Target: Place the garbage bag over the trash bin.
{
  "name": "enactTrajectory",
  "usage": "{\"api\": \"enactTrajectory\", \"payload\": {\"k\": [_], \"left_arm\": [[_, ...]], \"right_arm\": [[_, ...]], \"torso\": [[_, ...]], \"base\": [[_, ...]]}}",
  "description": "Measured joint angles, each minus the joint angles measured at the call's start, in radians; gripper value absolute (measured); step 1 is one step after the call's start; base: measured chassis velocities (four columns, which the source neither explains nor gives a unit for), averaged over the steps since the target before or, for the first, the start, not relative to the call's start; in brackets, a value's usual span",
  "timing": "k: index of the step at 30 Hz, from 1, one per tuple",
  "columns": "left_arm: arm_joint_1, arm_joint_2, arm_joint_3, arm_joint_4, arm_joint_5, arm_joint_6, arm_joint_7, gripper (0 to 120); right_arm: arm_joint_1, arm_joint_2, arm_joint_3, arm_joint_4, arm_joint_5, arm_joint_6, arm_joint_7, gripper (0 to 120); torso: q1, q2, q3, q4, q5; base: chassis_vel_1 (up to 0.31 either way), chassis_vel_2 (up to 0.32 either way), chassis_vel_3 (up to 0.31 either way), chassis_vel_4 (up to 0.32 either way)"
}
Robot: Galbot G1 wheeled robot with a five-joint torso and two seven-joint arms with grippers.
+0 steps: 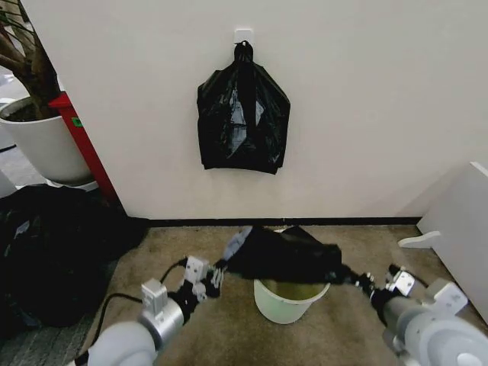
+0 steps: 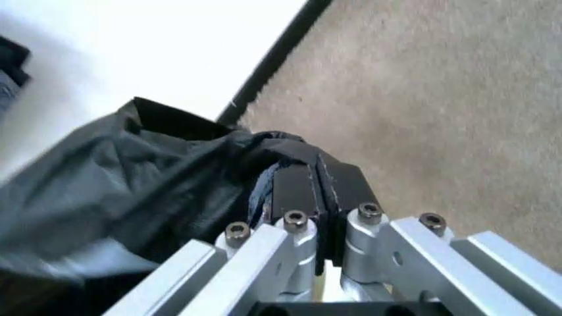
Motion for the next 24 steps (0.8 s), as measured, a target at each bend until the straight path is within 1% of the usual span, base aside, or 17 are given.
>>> {"api": "enactTrajectory", "payload": {"k": [3, 5, 7, 9, 13, 15, 17, 18, 21, 22, 24], "left_arm": [[0.021, -0.005, 0.005, -0.027, -0.059, 0.017, -0.051, 0], [0.022, -0.008, 0.008, -0.029, -0.074, 0.021, -0.061, 0], [0.021, -0.009, 0.016, -0.033, -0.099, 0.028, -0.084, 0], [0.028, 0.003, 0.028, -0.040, -0.112, 0.028, -0.117, 0], [0.056, 0.014, 0.033, -0.045, -0.106, 0.033, -0.141, 0], [0.075, 0.012, 0.037, -0.045, -0.108, 0.056, -0.165, 0], [0.081, -0.004, 0.050, -0.015, -0.114, 0.071, -0.169, 0], [0.081, -0.004, 0.050, -0.015, -0.114, 0.071, -0.169, 0], [0.058, -0.024, 0.065, 0.050, -0.162, 0.070, -0.175, 0], [0.055, -0.026, 0.066, 0.058, -0.169, 0.070, -0.177, 0], [0.039, -0.038, 0.083, 0.103, -0.184, 0.075, -0.182, 0]], "right_arm": [[-0.008, 0.018, -0.001, 0.000, 0.082, 0.005, 0.048, 0], [-0.011, 0.023, -0.008, 0.000, 0.092, 0.009, 0.057, 0], [-0.019, 0.031, -0.030, 0.000, 0.100, 0.024, 0.075, 0], [-0.035, 0.034, -0.067, 0.000, 0.087, 0.053, 0.094, 0], [-0.051, 0.041, -0.106, 0.000, 0.071, 0.088, 0.127, 0], [-0.059, 0.050, -0.125, 0.000, 0.073, 0.105, 0.152, 0], [-0.082, 0.072, -0.140, 0.000, 0.069, 0.112, 0.165, 0], [-0.082, 0.072, -0.140, 0.000, 0.069, 0.112, 0.165, 0], [-0.106, 0.090, -0.171, 0.000, 0.038, 0.149, 0.184, 0], [-0.107, 0.092, -0.173, 0.000, 0.034, 0.153, 0.186, 0], [-0.115, 0.100, -0.177, 0.000, 0.027, 0.166, 0.195, 0]], "torso": [[0.000, 0.000, 0.000, -0.0001, -0.0001], [0.000, 0.000, 0.000, -0.0001, -0.0001], [0.000, 0.000, 0.000, -0.0002, -0.0002], [0.000, 0.000, 0.000, -0.0003, -0.0002], [0.000, 0.000, 0.000, -0.0002, -0.0002], [0.000, 0.000, 0.000, 0.0000, -0.0001], [0.000, 0.000, 0.000, 0.0000, -0.0002], [0.000, 0.000, 0.000, 0.0000, -0.0002], [0.000, 0.000, 0.000, -0.0003, -0.0003], [0.000, 0.000, 0.000, -0.0003, -0.0003], [0.000, 0.000, 0.000, -0.0001, -0.0002]], "base": [[0.000, 0.000, 0.000, 0.000], [0.000, 0.000, 0.000, 0.000], [0.000, 0.000, 0.000, 0.000], [0.000, 0.000, 0.000, 0.000], [0.000, 0.000, 0.000, 0.000], [0.000, 0.000, 0.000, 0.000], [0.000, 0.000, 0.000, 0.000], [0.000, 0.000, 0.000, 0.000], [0.000, 0.000, 0.000, 0.000], [0.000, 0.000, 0.000, 0.000], [0.000, 0.000, 0.000, 0.000]]}}
